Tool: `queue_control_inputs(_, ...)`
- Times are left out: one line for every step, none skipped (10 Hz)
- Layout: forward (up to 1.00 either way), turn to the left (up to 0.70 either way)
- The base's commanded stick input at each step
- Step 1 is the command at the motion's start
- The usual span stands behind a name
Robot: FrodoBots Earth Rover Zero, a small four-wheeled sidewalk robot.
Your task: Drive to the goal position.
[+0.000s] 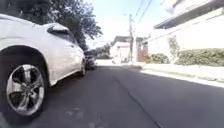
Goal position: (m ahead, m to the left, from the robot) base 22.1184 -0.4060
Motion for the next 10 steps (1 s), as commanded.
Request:
queue_control_inputs(0.7, 0.0)
queue_control_inputs(0.7, 0.0)
queue_control_inputs(0.7, 0.0)
queue_control_inputs(0.7, 0.0)
queue_control_inputs(0.7, 0.0)
queue_control_inputs(0.7, 0.0)
queue_control_inputs(0.7, 0.0)
queue_control_inputs(0.7, 0.0)
queue_control_inputs(0.7, 0.0)
queue_control_inputs(0.7, 0.0)
